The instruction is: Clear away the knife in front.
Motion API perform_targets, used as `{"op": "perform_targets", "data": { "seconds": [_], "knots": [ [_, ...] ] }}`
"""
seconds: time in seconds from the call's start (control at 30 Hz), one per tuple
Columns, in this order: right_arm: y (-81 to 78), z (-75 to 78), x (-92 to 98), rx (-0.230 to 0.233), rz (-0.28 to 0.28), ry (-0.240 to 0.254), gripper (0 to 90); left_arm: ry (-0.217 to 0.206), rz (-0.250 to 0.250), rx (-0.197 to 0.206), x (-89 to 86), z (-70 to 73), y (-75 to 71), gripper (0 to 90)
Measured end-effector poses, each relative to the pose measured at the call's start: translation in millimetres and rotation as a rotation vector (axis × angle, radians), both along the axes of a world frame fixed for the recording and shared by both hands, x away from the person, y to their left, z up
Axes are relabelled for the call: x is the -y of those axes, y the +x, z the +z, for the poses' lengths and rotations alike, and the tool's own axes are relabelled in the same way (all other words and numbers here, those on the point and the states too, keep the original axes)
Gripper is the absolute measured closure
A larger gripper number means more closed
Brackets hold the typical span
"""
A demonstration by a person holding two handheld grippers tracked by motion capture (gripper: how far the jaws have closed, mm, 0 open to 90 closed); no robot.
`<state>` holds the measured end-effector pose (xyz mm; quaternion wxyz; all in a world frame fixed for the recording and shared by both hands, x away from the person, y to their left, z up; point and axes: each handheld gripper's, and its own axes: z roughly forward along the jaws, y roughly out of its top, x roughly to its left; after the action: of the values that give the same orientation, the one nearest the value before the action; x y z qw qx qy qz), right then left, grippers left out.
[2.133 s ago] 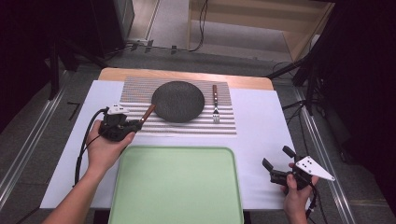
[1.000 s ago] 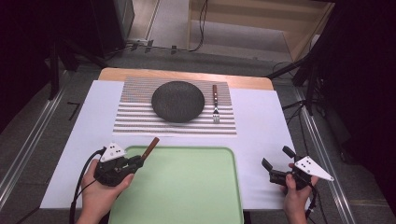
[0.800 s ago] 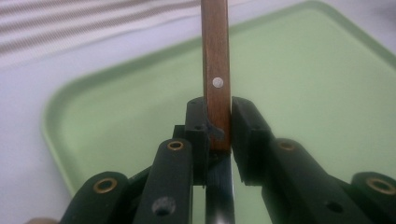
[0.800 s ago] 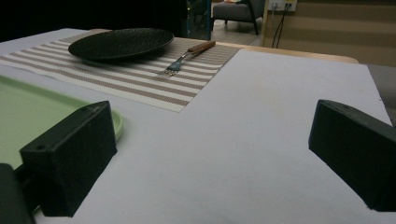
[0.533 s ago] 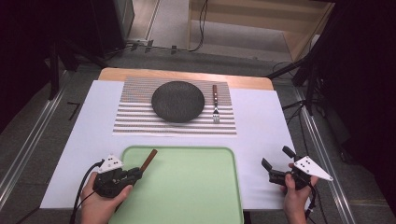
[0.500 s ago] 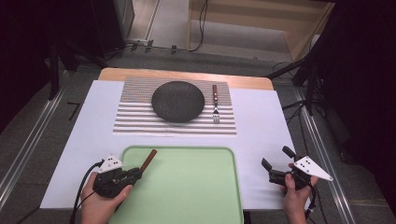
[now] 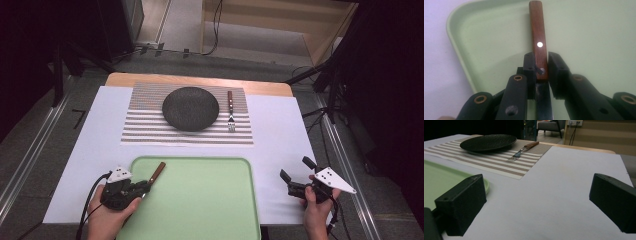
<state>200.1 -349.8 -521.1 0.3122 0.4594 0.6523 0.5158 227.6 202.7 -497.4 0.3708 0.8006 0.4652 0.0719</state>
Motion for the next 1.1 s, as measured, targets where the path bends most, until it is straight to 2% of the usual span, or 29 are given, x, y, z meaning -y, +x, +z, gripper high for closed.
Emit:
{"op": "perform_targets", "data": {
  "seconds": [0.07, 0.1, 0.2, 0.3, 0.37, 0.4, 0.5, 0.6, 0.7, 1.1],
  "knots": [
    [0.0, 0.0, -0.1, 0.000, 0.000, 0.000, 0.0, -0.011, 0.003, -0.001, -0.6, -0.5, 0.5, 76.2],
    [0.0, 0.0, -0.1, 0.000, 0.001, 0.000, 0.0, 0.002, 0.003, 0.013, 0.1, -0.5, -0.1, 75.9],
    [0.1, -0.1, -0.1, -0.001, 0.002, 0.001, 0.0, 0.019, -0.002, 0.083, 3.7, 0.9, -2.9, 69.2],
    [0.3, -0.1, -0.4, -0.003, 0.001, 0.000, 0.0, 0.016, -0.029, 0.152, 7.7, 5.2, -3.2, 71.3],
    [0.8, -0.1, -0.7, 0.000, 0.003, -0.004, 0.0, 0.015, -0.066, 0.143, 12.0, 8.8, -1.5, 83.2],
    [1.1, -0.2, -0.7, 0.001, 0.003, -0.007, 0.0, 0.034, -0.082, 0.135, 15.5, 10.0, -0.3, 89.4],
    [1.1, -0.2, -1.0, 0.001, 0.002, -0.007, 0.0, 0.082, -0.120, 0.130, 25.7, 10.0, 2.8, 89.6],
    [1.0, -0.2, -0.9, -0.001, 0.002, -0.006, 0.0, 0.117, -0.115, 0.106, 28.0, 5.6, 8.2, 89.6],
    [0.9, -0.2, -1.0, -0.001, 0.002, -0.007, 0.0, 0.121, -0.104, 0.093, 21.6, 3.4, 11.7, 89.7],
    [1.1, -0.3, -1.1, -0.002, 0.003, -0.008, 0.0, 0.090, -0.053, 0.053, -13.4, 1.7, 14.5, 89.7]
  ]
}}
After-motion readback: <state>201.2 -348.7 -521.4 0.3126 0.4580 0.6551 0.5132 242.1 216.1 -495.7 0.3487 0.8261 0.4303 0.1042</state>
